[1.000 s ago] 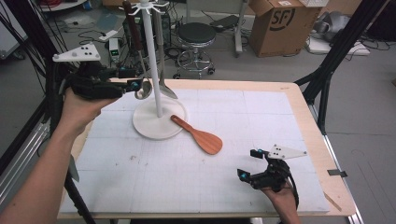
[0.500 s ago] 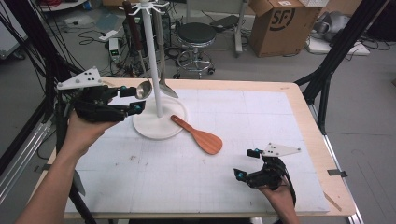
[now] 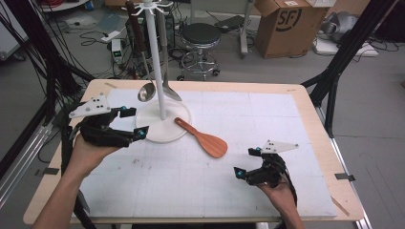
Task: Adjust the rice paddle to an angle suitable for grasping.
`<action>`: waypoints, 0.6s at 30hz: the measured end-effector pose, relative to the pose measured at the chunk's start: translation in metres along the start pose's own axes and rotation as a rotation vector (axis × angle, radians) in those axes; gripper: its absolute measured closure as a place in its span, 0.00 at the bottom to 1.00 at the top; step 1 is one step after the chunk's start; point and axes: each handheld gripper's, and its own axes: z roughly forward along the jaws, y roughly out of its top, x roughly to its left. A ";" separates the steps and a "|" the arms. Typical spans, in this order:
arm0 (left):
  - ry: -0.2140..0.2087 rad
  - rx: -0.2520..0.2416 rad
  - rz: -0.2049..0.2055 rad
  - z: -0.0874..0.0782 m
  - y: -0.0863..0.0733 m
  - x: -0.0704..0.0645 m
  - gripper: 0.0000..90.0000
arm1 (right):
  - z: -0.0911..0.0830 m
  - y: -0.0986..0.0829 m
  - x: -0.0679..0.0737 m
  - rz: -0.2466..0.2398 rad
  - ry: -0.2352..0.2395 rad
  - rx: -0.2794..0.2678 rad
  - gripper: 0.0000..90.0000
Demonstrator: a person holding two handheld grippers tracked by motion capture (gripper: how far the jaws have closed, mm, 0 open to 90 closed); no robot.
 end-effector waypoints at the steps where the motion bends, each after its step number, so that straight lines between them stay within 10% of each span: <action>1: 0.003 0.002 -0.005 0.001 -0.004 -0.001 0.22 | 0.002 0.002 0.000 0.003 -0.001 0.000 0.01; 18: 0.043 0.047 -0.011 0.012 -0.053 -0.016 0.14 | 0.031 0.024 -0.001 -0.031 0.019 0.056 0.00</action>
